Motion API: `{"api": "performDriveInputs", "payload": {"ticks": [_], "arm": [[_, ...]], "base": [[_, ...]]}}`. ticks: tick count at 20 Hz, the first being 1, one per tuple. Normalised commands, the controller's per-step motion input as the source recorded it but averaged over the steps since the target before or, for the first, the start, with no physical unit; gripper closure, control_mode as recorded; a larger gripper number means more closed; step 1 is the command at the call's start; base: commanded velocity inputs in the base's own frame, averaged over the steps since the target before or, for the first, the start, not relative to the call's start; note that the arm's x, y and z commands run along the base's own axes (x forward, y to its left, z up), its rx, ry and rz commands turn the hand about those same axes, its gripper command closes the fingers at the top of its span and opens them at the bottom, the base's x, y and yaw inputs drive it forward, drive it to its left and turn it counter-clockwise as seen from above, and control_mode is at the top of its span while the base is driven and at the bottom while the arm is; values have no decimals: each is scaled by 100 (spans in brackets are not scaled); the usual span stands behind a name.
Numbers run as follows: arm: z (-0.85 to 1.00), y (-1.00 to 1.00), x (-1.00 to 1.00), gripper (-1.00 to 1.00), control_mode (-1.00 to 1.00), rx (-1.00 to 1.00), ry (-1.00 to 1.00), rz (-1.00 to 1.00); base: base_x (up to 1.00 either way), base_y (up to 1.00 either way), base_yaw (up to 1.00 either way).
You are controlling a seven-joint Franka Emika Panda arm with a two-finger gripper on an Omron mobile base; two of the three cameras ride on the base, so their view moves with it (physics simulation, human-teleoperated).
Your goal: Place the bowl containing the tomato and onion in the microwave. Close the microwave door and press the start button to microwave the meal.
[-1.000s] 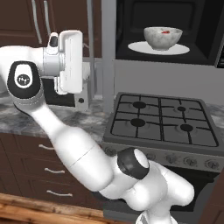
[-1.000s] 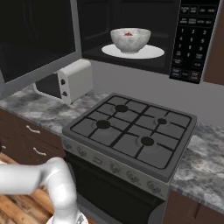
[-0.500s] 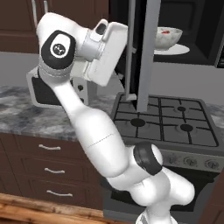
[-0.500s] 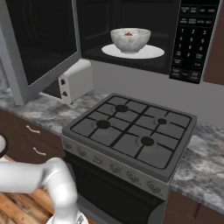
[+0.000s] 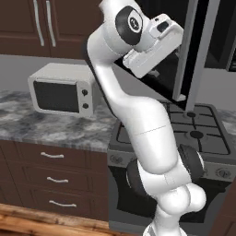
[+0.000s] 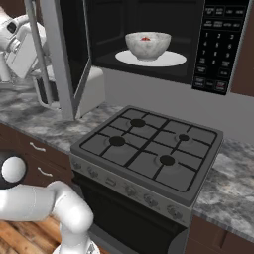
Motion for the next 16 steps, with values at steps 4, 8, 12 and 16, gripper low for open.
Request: {"api": "performDriveInputs", "payload": {"ticks": [4,8,12,16], "arm": [[-64,-88,45,-100,-100,0,-34,0],[-68,-58,71,-100,-100,-14,-39,0],[-38,-58,88,-100,-100,-15,-43,0],[-13,-61,92,-100,-100,-11,-36,0]], "base": [[0,0,0],[0,0,0],[0,0,0],[0,0,0]]}}
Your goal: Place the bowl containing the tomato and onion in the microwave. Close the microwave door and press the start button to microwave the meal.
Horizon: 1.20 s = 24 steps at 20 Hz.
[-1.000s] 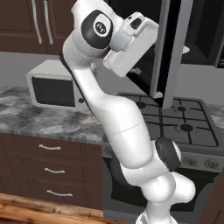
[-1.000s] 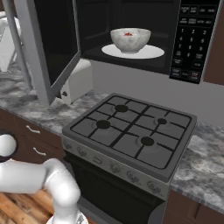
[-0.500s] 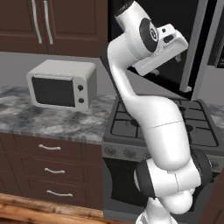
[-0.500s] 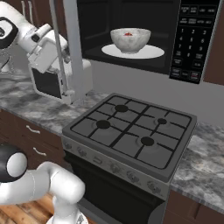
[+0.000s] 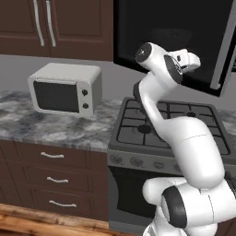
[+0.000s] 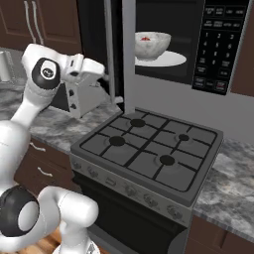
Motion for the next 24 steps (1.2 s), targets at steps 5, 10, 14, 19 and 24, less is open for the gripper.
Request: {"api": "performDriveInputs", "payload": {"ticks": [5,10,14,19,24], "arm": [[21,-50,86,-100,-100,-10,-6,-1],[32,-58,70,-100,-100,-5,6,-3],[0,-78,63,-100,-100,1,-9,0],[21,-82,58,-100,-100,16,-18,1],[22,-90,67,-100,-100,34,-24,9]], "base": [[0,0,0],[0,0,0],[0,0,0],[0,0,0],[0,0,0]]}}
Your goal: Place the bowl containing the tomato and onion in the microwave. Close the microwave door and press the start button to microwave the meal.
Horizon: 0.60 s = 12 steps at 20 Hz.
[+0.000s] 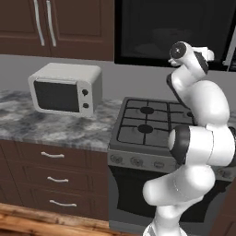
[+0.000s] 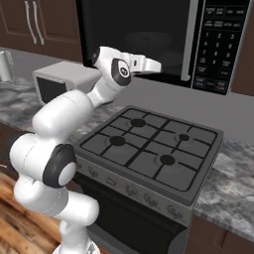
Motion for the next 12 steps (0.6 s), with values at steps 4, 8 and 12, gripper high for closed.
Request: {"api": "performDriveInputs", "payload": {"ticks": [4,8,12], "arm": [[37,-75,14,-100,-100,30,-24,14],[29,-29,-95,-100,-100,16,-31,15],[1,-3,-100,-100,-100,18,-26,2]], "base": [[0,0,0],[0,0,0],[0,0,0]]}}
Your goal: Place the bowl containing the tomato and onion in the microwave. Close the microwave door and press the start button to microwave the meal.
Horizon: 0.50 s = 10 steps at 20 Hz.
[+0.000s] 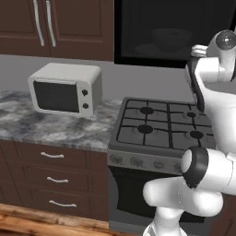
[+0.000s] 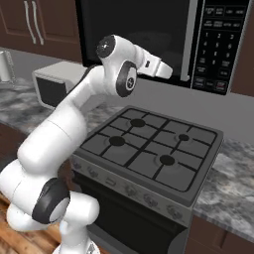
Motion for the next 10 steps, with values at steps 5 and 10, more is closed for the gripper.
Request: {"api": "performDriveInputs", "payload": {"ticks": [5,10], "arm": [[-3,-18,-98,-100,-100,36,-33,0],[0,-53,-73,-100,-100,27,-14,-6]], "base": [[0,0,0],[0,0,0]]}}
